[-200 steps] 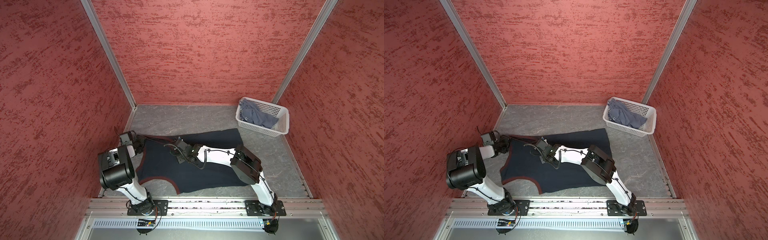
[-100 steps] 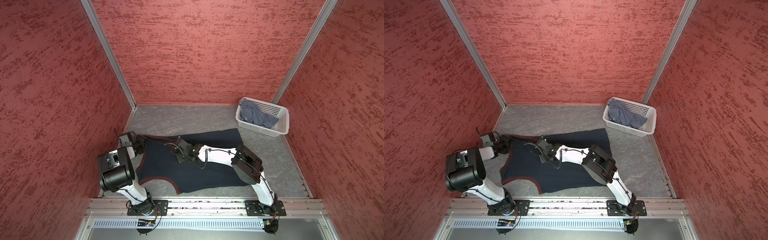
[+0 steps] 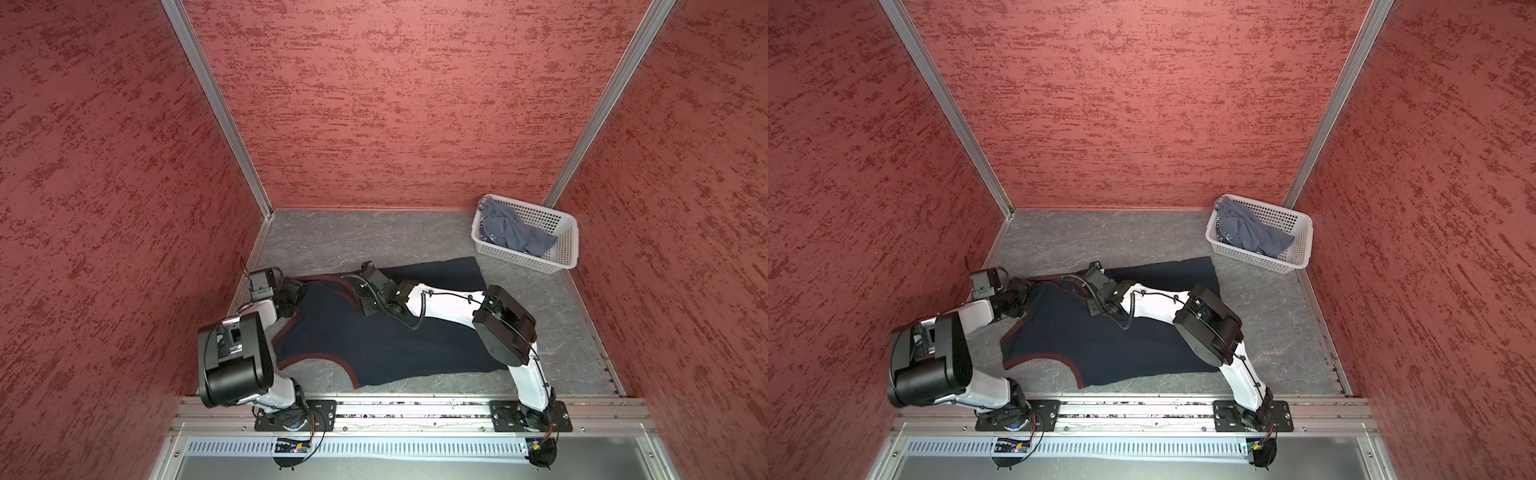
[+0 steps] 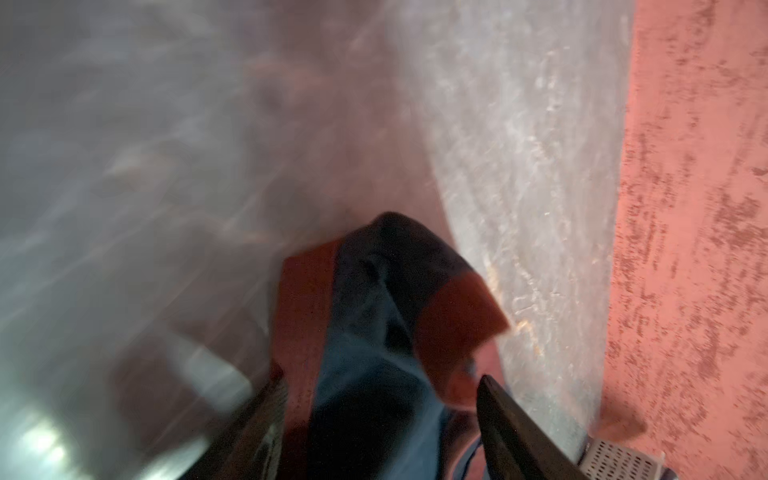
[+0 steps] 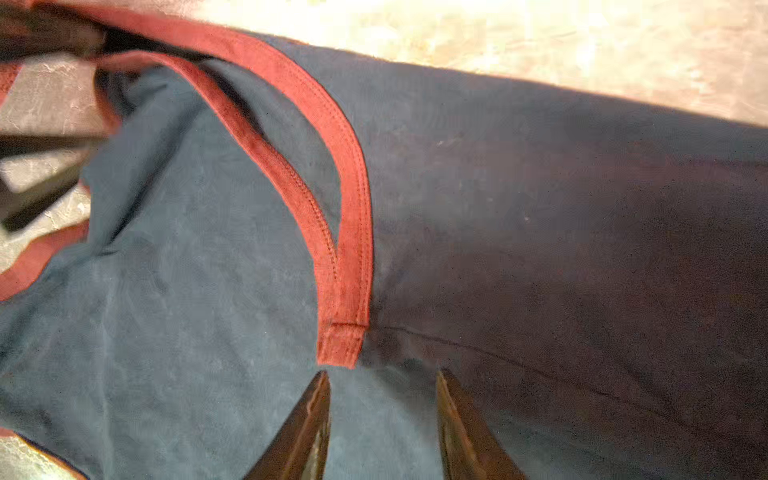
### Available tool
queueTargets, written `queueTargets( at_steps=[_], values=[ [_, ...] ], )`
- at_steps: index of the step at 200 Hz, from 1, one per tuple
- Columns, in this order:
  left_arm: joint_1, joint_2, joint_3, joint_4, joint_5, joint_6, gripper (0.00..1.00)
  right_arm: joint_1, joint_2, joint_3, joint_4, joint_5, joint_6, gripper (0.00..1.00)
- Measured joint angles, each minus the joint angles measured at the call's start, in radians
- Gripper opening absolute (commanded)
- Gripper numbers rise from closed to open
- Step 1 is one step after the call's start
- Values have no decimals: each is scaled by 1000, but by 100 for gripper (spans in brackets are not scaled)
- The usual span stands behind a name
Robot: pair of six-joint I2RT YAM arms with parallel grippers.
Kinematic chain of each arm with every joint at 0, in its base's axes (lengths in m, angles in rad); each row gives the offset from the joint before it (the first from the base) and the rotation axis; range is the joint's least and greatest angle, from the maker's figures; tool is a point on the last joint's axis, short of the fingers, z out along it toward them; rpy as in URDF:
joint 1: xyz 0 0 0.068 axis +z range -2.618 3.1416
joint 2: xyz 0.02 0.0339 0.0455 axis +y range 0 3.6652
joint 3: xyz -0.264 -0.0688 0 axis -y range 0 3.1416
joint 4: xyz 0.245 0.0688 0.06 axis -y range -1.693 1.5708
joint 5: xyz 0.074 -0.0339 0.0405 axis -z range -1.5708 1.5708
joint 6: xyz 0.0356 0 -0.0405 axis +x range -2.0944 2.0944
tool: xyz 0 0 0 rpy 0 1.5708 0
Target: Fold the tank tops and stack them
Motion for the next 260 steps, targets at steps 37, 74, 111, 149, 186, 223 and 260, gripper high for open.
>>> queueTargets(
  at_steps=[37,74,111,149,186,223,260],
  values=[
    [5,-68,21,-153,-114,17,70,-1,0,0,5,0,0,45],
    [-47,-20,200,-251,-167,92,67,-1,-1,-17,16,0,2,45],
    [-148,50,291,-258,-159,113,63,-2,-4,-35,19,0,8,46],
    [-181,222,389,-262,-105,121,59,-3,-6,-50,27,-3,16,46],
    [-168,270,414,-217,-68,121,55,-3,-6,-64,37,-4,23,46],
    [-127,270,364,-158,-53,113,48,-3,-6,-68,38,-5,27,46],
    [-32,212,218,-82,-22,80,42,-4,-6,-68,37,-5,26,46]
  ],
)
